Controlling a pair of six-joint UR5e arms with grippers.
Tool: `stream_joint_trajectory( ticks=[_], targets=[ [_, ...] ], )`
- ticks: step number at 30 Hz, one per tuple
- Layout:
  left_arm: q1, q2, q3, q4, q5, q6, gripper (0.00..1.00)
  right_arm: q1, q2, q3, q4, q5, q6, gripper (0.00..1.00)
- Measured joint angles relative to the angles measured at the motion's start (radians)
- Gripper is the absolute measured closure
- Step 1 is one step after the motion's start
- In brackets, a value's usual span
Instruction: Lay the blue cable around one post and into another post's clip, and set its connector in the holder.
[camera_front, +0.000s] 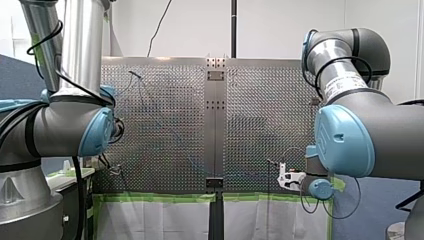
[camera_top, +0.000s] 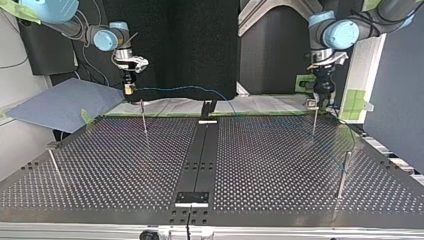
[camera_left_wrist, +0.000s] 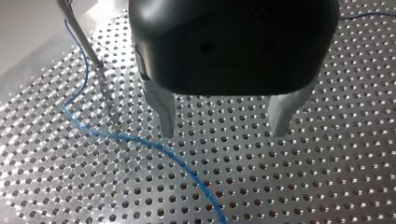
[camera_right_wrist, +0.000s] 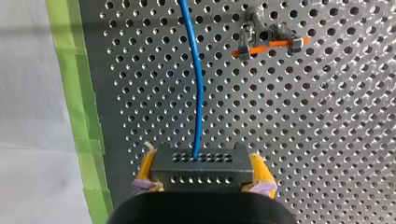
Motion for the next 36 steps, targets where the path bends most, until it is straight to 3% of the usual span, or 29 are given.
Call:
stream_joint_trajectory(
  ticks=[7, 13, 36],
  targets=[
    [0.002, 0.03, -0.053, 0.047, 0.0, 0.034, 0.0, 0.002, 0.0, 0.0, -0.002, 0.0, 0.007, 1.0],
    [0.007, 0.076, -0.07, 0.021, -0.001, 0.08, 0.0, 0.003, 0.0, 0.0, -0.003, 0.0, 0.009, 1.0],
    [0.01, 0.278, 0.123, -0.179, -0.014, 0.281, 0.0, 0.004, 0.0, 0.0, -0.004, 0.0, 0.015, 1.0]
  ],
)
